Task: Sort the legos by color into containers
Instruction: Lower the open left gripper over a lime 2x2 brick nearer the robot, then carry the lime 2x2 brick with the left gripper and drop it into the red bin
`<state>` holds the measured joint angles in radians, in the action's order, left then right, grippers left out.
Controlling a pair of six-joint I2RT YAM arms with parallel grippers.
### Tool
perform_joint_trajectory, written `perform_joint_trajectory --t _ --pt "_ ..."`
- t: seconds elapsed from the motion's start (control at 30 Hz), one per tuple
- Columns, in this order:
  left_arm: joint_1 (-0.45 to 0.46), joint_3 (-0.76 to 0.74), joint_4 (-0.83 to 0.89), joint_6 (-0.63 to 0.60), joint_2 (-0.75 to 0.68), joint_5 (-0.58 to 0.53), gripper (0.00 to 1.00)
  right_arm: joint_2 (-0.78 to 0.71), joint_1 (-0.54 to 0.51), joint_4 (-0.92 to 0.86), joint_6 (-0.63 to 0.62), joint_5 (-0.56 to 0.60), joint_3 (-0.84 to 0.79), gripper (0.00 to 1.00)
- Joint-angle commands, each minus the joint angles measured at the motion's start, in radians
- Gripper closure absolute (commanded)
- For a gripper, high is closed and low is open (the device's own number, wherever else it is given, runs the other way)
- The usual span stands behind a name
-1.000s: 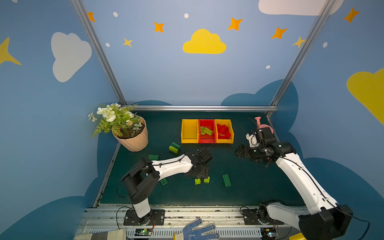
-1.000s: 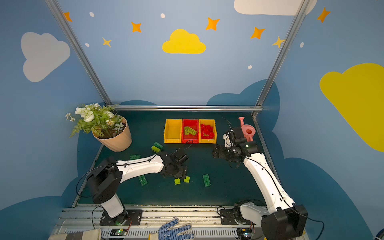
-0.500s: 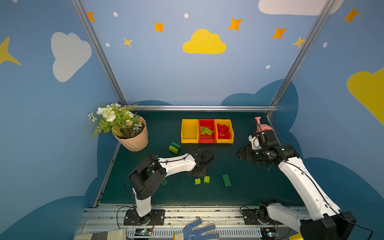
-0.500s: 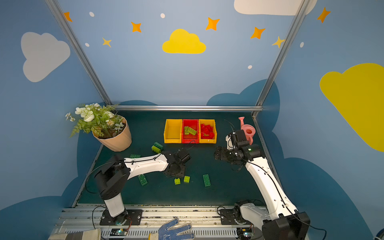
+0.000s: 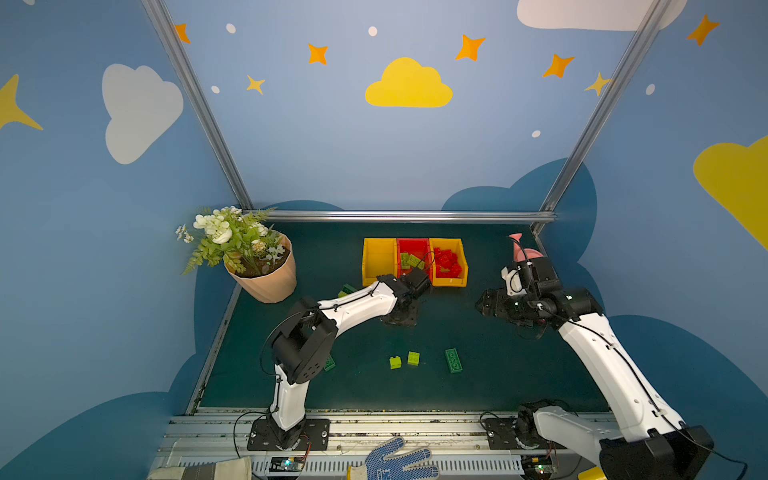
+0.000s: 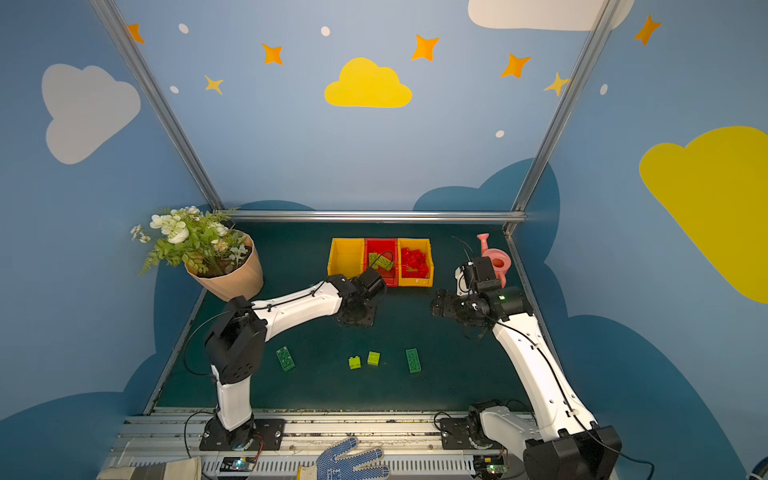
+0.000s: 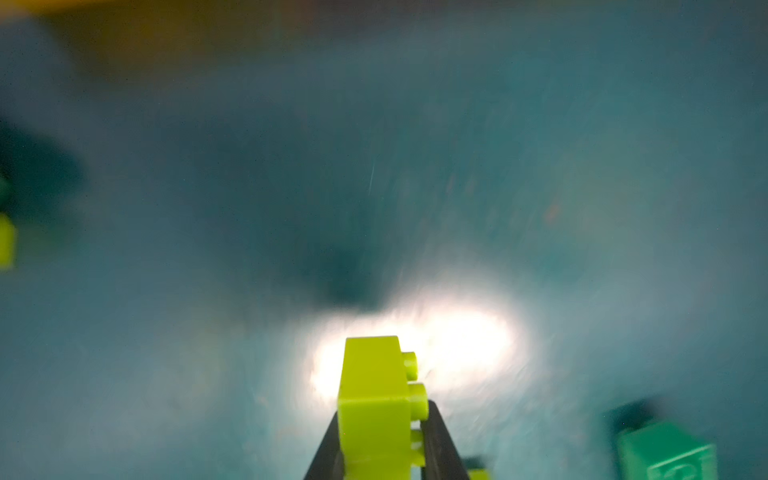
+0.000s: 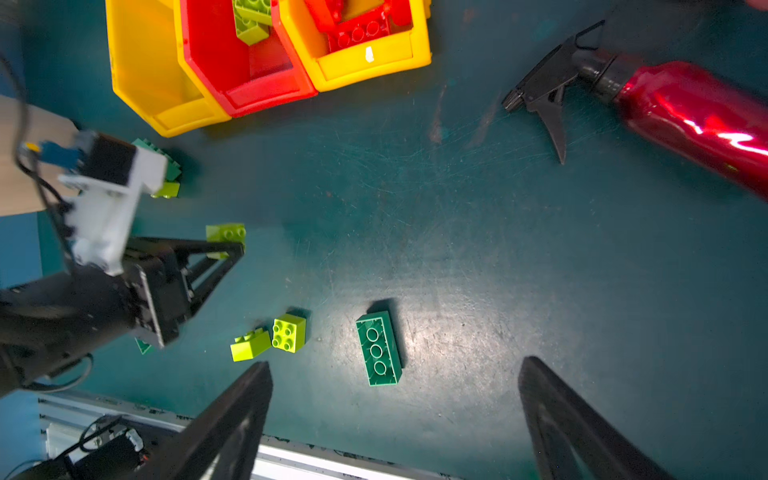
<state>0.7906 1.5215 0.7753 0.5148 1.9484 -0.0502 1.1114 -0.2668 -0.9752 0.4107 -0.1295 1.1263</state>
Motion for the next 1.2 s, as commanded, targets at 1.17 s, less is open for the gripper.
perform_joint_trajectory --t 1.17 --pt "-0.284 1.083 0.130 -0.193 0.633 0.256 0.64 0.177 0.035 0.024 0.079 0.089 0.153 0.09"
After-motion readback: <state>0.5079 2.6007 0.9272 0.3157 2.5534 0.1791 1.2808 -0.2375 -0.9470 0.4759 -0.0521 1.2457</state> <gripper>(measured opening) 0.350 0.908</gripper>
